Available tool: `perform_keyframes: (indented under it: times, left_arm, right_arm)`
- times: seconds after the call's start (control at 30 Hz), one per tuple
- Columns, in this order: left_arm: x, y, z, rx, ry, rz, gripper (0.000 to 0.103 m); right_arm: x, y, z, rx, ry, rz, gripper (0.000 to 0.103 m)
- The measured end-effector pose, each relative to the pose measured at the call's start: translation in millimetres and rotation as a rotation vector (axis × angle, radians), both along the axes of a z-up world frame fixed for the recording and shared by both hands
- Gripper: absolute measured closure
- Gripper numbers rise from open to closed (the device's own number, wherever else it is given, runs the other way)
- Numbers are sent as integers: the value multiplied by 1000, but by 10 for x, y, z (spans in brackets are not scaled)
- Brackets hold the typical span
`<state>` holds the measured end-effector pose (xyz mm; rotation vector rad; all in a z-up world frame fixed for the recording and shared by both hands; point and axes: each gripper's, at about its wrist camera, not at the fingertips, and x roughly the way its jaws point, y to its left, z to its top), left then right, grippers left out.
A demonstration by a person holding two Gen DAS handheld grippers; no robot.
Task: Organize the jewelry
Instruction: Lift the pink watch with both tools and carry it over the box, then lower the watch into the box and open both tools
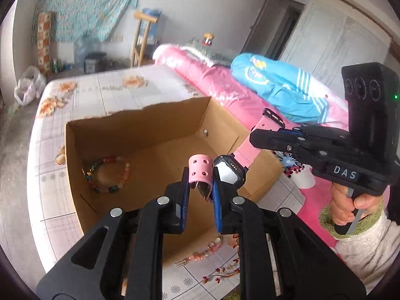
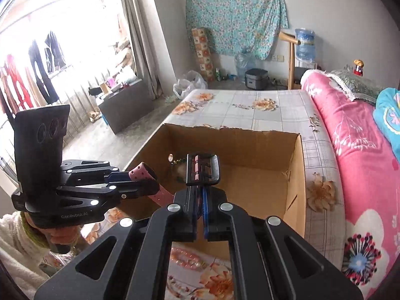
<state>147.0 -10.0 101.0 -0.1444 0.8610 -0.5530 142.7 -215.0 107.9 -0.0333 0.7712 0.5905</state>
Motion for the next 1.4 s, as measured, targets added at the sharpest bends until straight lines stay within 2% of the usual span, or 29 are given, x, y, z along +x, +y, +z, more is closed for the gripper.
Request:
perform_keyframes:
  times: [0.07,0.13,0.23,0.33,0.4,0.57,0.7,0.83,1.07,1.23,1.4]
  left_arm:
    - [426,10,-143,0,128,2,88]
    - [799,-4,-317,32,234,18,88]
    - [1197,4,-665,32,414,46,88]
    - [1388,1,-948,79,495,84,84]
    - [1475,46,-1082,90,534,116,78]
    - [1499,183,-1079,92,551,178,62]
    - [1355,180,-977,123,522,151,52]
    - [1258,179,-889,135,496,132,50]
    - [1044,232,-682,119,440,136,50]
    - [808,271,-461,123,366,116,50]
    - [445,377,-157,115,244,91,50]
  right_arm:
    - [384,98,-143,-36,87,-4,99]
    - [721,196,-326,-84,171,-11,99]
    - [1141,310,-602,-167,264,-25,99]
    - [1373,392,-815,-258,292,-34,99]
    - [1494,397,-912,-293,295,-44,99]
    - [1658,316,-937,-308,318,-64,99]
    - [1660,224,-862,-319,296,-84,98]
    - [1664,125,-785,-317,286,-109,92]
    - [1645,48,-749,-317,279,-127,74]
    - [1556,-73,-510,-276,223,-149,74]
    - [1426,-236,-226,-200,184,-169,74]
